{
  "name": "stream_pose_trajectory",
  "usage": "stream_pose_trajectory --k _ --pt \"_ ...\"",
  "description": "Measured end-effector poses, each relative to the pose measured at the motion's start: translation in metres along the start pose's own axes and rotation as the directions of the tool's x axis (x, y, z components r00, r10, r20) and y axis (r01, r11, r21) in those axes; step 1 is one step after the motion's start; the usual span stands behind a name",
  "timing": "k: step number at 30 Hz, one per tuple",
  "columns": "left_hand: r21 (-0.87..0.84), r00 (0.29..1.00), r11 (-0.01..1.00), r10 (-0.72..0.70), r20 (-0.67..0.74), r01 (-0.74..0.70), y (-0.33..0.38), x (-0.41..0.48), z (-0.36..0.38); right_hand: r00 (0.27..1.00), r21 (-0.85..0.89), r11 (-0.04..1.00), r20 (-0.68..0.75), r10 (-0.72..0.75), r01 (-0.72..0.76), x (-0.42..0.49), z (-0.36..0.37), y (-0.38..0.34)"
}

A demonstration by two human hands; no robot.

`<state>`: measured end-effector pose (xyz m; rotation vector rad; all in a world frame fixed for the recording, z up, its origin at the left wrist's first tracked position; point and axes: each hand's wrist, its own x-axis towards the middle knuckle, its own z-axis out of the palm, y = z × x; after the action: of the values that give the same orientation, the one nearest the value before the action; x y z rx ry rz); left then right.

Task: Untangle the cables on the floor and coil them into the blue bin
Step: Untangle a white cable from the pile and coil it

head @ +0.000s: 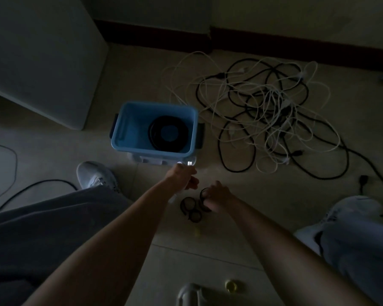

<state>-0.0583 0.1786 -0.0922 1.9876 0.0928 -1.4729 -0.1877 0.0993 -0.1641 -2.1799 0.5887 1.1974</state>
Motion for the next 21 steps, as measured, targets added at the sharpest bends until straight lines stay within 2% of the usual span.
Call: stream_pose_trajectory --k 4,8,12,16,21 --pt "-0.009 1.0 1.0 0.001 0.006 -0.001 -0.001 0.0 0.0 1.0 -0.019 1.0 0.019 0.0 0.0 0.002 0.001 -0.001" --pt "0.001 0.999 1.0 0.023 0.024 -0.023 0.003 -0.01 -0.002 0.988 0.271 0.962 -0.14 0.059 -0.019 -0.015 -0.013 0.005" --pt "-0.014 0.995 0.996 0.088 0.051 -0.088 0.012 -0.031 -0.006 0.921 0.498 0.865 -0.364 0.138 0.068 -0.044 -0.04 0.015" --pt "-0.071 0.983 0.985 0.165 0.074 -0.16 0.033 -0.066 -0.008 0.89 0.541 0.824 -0.443 0.108 0.169 -0.081 -0.069 0.02" --pt "-0.258 0.971 0.941 0.237 0.04 -0.219 0.075 -0.124 -0.01 0.773 0.499 0.798 -0.631 0.067 0.338 -0.141 -0.109 0.008"
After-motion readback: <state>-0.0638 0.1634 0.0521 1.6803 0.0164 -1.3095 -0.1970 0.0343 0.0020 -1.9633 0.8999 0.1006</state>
